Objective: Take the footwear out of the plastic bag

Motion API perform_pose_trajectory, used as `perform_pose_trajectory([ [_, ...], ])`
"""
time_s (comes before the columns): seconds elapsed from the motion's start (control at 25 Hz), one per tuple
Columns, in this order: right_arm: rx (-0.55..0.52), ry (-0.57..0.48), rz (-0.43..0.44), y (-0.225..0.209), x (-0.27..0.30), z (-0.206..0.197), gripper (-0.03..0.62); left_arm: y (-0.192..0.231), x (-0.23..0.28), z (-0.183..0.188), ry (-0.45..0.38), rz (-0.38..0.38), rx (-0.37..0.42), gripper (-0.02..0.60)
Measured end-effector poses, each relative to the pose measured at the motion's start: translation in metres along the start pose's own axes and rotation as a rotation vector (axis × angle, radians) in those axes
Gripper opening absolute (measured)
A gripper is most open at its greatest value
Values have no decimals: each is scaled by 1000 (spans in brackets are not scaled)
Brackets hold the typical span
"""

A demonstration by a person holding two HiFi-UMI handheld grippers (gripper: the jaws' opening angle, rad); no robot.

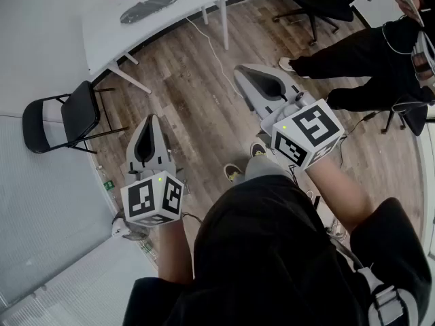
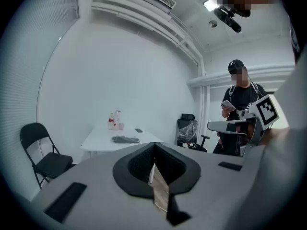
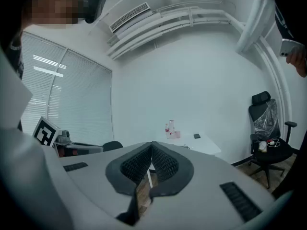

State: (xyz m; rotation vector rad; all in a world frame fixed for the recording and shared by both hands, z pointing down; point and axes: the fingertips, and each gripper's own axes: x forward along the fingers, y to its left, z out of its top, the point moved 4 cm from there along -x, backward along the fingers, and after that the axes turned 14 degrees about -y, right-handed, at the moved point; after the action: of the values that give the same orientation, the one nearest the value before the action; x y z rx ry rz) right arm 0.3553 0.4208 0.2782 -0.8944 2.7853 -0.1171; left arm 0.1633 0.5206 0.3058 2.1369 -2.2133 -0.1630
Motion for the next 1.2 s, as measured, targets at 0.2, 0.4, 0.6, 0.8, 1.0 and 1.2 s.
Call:
perform_pose_trajectory([
  [0.2,-3,8,20,4,8,-2,18,1,-2,0,-7,16,-4,21],
  [0.4,20,-16,26,9,3,0,18,-3,-5,2,-17,2,2,21],
  [0.6,53,-44,10,14,1,-1,18,9,-11,7,-35,5,8,21],
  [0.8,40,-26,13,26,13,-3,17,29,-17,10,-46,14,-5,21],
  [1.0,30,-17,41,36,26,-5,17,41,-19,14,-52,17,-15,21],
  [1.2,48,-21,79,38,43,-9,18,52,-12,20,-64,41,10,21],
])
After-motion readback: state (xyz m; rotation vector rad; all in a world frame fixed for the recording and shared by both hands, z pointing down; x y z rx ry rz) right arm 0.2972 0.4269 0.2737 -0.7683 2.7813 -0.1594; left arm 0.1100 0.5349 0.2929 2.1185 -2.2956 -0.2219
